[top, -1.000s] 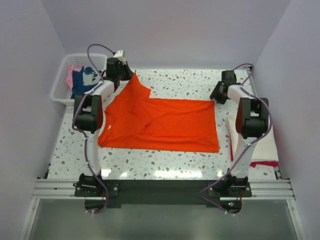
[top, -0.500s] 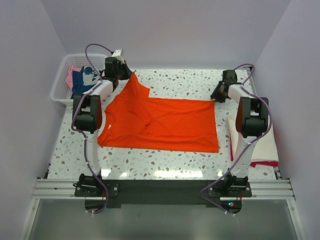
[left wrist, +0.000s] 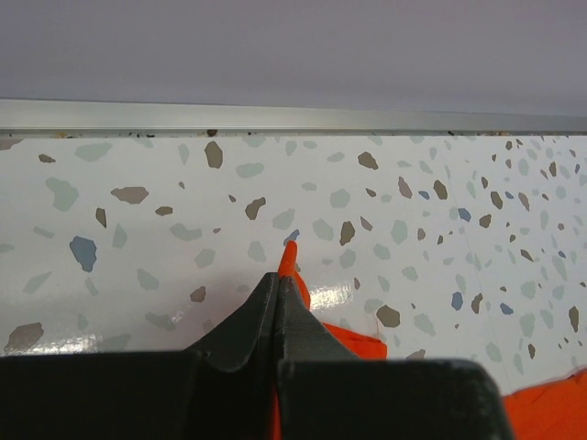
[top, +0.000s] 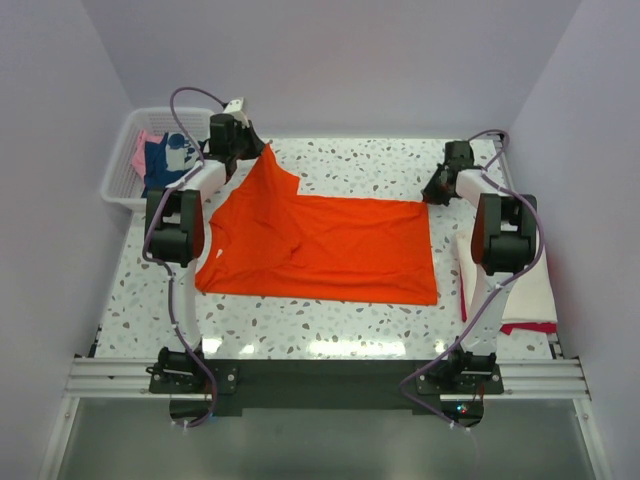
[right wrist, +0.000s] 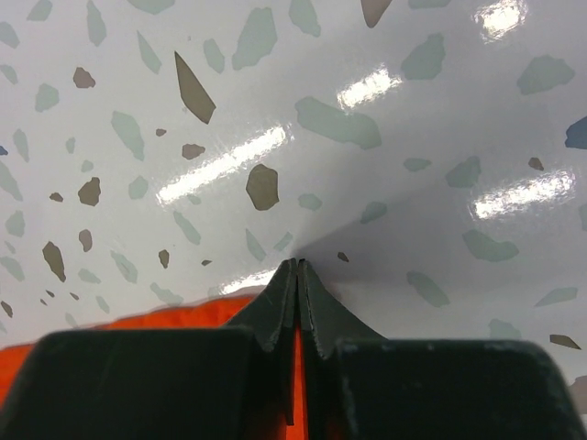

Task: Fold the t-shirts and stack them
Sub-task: Fold the tshirt

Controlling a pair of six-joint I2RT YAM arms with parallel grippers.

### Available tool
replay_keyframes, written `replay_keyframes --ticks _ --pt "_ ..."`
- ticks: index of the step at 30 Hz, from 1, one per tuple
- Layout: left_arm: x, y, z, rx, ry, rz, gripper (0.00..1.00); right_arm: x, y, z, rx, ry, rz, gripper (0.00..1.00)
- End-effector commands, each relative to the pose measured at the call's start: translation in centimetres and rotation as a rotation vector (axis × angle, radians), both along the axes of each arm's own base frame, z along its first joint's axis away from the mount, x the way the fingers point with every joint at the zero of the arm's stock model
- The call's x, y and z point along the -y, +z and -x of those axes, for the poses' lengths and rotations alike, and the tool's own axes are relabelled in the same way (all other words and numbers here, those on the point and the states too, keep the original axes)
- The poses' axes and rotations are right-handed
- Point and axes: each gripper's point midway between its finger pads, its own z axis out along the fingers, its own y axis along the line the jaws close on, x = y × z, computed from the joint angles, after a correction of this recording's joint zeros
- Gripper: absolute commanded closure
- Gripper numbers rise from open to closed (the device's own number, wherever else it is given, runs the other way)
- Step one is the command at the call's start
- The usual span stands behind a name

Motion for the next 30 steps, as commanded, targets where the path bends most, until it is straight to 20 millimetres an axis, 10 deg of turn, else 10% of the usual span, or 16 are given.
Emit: replay_keyframes --ticks 1,15,30 --pt "-0.6 7.1 -0.9 0.156 0.006 0.031 1.0 0.1 1.0 -0.4 0.013 -0.001 -0.009 1.0" --pt "-2.5 11.3 0.2 0.201 0.026 0.058 1.0 0.3 5.2 -1.0 0.134 -0.011 -0.035 1.0" --pt "-3.5 10.8 5.1 0.133 0.069 0.073 1.0 0.0 8.2 2.6 0.184 -0.01 -0.045 1.0"
